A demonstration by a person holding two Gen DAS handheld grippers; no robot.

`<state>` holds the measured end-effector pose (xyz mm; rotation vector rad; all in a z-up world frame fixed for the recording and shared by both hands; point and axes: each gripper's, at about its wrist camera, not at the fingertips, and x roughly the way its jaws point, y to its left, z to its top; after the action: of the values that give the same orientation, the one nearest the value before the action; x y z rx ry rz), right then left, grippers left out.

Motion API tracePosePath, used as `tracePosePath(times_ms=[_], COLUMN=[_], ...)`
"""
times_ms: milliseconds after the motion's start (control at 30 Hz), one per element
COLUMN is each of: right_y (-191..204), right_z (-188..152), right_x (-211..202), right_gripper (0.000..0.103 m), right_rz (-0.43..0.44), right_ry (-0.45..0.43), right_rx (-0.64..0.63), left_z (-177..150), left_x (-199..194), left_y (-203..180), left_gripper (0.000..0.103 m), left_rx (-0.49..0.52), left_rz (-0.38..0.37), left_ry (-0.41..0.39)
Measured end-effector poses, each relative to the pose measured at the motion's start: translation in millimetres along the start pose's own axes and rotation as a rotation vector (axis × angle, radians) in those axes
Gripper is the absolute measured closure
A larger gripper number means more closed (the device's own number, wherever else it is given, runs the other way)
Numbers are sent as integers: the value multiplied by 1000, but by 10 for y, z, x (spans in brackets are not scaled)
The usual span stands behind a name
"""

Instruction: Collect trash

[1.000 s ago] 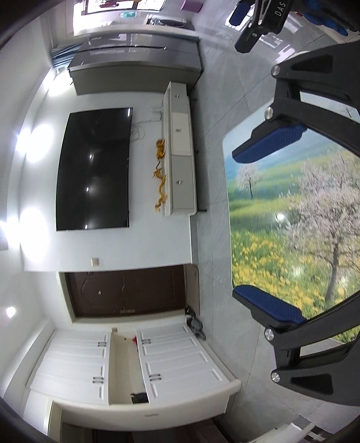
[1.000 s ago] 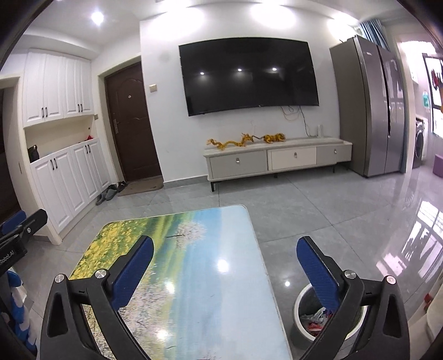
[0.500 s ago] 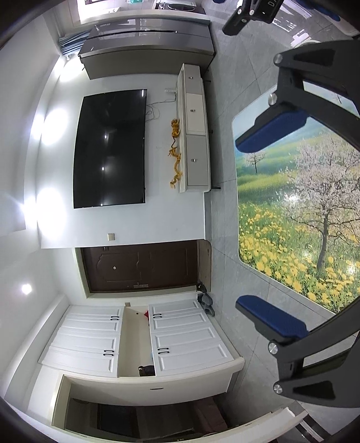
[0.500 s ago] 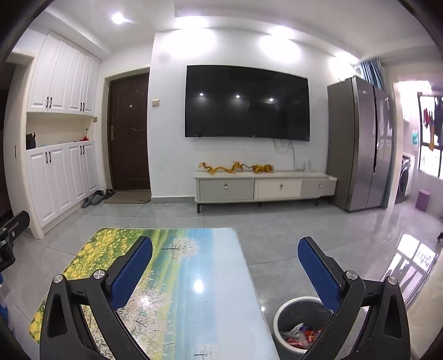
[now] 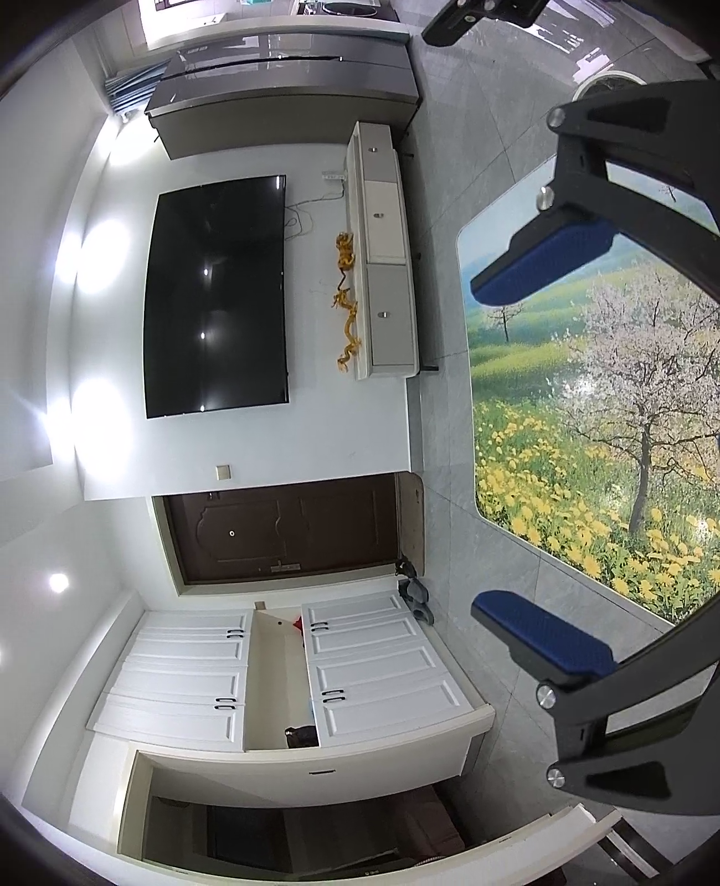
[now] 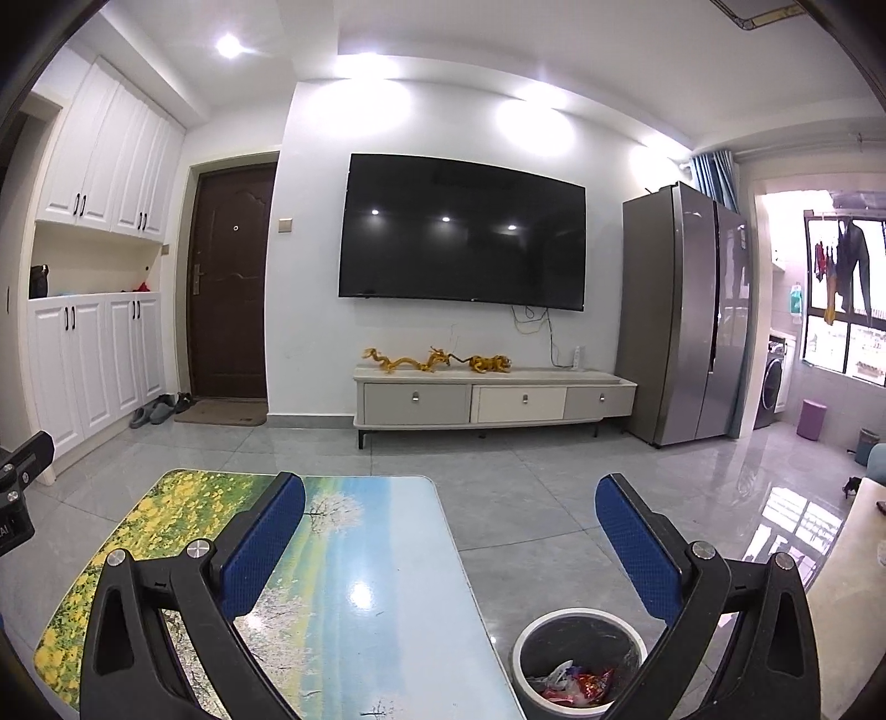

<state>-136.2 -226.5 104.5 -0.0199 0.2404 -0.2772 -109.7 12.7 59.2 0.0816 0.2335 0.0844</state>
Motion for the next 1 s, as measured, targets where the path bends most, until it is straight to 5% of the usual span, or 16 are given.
tracePosePath(times_ms=[1000], right_y=[-4], right_z=[-18], right_x=[-79], right_gripper=[0], right_rz=[-30], right_ry=[-15], right_rx=[-11], left_z=[1], left_x=[-112], left_y=[35], left_gripper=[0], left_rx=[7], left_rz=[-10], left_ry=[-67])
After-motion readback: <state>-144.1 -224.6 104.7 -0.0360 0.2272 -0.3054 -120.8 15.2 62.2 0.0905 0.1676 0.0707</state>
